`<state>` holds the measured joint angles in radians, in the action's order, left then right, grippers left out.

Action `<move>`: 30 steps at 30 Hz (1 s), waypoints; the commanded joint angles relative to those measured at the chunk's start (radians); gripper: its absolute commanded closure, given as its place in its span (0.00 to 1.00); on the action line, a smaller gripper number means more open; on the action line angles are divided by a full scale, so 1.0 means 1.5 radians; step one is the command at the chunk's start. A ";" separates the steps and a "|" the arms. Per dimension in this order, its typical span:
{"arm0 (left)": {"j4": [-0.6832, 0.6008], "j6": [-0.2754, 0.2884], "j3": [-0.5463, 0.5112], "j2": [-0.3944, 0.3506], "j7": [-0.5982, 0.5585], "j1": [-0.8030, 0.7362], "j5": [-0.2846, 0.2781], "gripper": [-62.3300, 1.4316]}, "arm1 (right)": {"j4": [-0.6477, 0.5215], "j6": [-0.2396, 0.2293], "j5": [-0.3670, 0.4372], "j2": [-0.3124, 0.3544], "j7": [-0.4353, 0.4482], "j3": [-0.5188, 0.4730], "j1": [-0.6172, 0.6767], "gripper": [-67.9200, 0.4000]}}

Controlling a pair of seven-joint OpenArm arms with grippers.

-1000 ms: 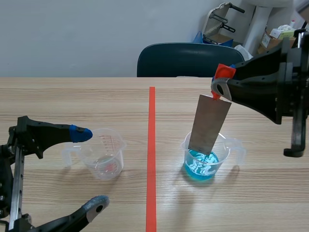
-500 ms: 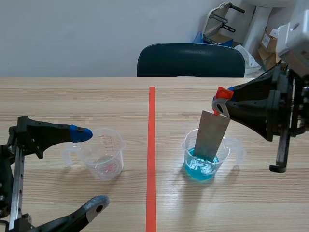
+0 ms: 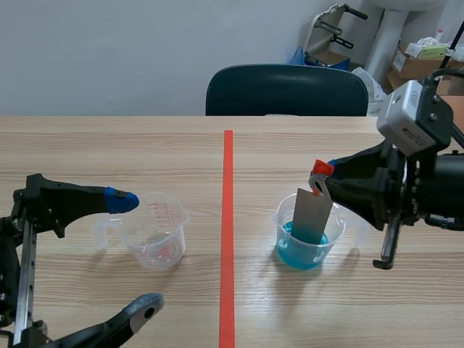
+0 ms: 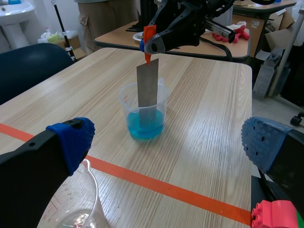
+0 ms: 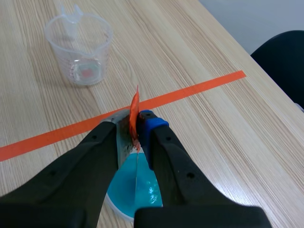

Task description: Do the redox reaction experiment

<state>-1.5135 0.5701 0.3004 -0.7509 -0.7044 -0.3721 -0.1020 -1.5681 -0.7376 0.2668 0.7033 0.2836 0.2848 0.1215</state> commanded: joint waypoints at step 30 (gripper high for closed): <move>-0.007 0.001 -0.002 0.004 -0.007 0.003 -0.007 0.00 | -0.015 -0.005 -0.012 0.000 0.003 -0.006 -0.009 0.98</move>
